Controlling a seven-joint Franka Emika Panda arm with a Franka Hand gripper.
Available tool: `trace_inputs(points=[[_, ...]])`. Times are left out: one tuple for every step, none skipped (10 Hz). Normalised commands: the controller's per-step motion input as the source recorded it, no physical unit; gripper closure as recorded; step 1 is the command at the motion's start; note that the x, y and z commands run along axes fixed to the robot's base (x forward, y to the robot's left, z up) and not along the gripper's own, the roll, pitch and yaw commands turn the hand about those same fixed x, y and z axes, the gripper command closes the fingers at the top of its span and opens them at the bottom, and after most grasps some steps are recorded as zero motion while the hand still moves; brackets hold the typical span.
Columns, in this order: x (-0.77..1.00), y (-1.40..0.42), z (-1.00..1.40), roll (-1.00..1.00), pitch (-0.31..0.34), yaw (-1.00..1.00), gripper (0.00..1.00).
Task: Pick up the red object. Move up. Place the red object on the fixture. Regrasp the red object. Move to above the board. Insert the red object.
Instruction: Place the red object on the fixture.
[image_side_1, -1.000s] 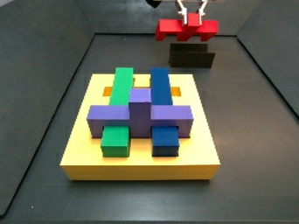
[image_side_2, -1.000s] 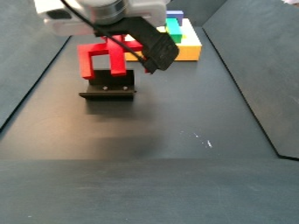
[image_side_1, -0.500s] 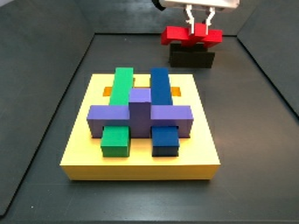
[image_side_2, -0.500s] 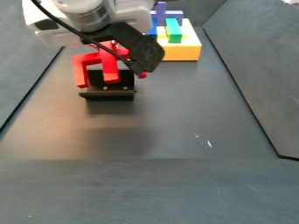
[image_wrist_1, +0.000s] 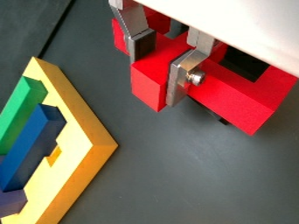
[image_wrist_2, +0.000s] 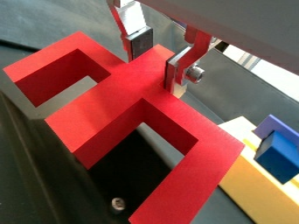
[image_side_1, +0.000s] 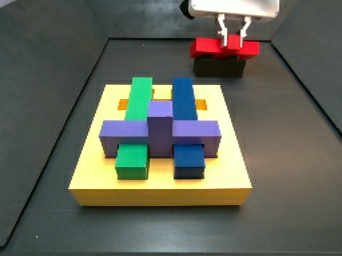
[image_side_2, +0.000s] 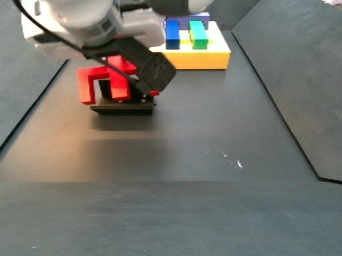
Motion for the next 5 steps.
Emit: trace_inputs(points=[[0.13, 0.19, -0.21, -0.03, 0.0, -0.1, 1.0], [0.01, 0.23, -0.14, -0.1, 0.0, -0.04, 1.0], [0.0, 0.17, -0.13, -0.13, 0.0, -0.05, 1.0], [-0.27, 0.05, -0.13, 0.0, -0.026, -0.15, 1.0], [-0.12, 0.0, -0.03, -0.01, -0.023, -0.05, 1.0]])
